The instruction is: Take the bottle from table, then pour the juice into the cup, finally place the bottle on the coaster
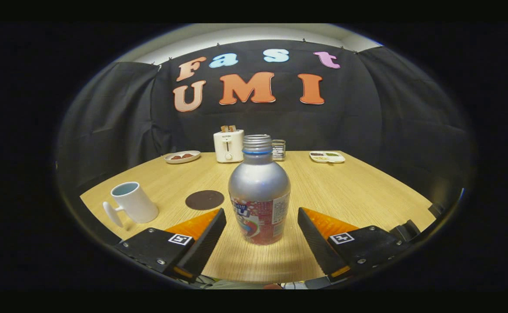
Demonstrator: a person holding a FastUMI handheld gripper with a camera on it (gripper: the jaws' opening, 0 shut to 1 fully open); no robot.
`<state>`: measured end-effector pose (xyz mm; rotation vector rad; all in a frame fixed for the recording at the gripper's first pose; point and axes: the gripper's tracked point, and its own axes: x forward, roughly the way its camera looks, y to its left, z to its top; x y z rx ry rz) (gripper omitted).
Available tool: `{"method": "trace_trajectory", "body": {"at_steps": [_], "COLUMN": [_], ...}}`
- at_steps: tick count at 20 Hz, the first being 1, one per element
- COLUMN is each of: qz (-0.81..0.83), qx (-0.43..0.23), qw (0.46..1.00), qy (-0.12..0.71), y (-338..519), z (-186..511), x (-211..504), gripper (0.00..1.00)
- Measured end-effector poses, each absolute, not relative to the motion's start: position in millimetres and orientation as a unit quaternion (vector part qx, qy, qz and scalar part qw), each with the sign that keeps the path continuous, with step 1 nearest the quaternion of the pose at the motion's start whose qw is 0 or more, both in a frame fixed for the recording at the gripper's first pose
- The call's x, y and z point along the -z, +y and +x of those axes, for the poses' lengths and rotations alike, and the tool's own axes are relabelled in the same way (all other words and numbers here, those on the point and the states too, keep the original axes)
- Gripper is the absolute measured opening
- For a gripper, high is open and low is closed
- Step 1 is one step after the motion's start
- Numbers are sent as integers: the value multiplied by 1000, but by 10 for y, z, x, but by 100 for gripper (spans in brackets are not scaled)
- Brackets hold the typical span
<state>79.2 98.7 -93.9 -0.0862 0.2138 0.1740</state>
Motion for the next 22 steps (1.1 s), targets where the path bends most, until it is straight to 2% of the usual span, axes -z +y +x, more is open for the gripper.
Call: {"method": "trace_trajectory", "body": {"at_steps": [8,9,12,22], "qz": [-13,-14,-18,-67], "qx": [-87,-89,-92,-88], "qw": [988,988,987,986], "qy": [126,128,130,123], "y": [1018,1034,1065,1167], "z": [972,979,990,888], "x": [1123,1131,1146,1059], "gripper": [98,97,82,79]}}
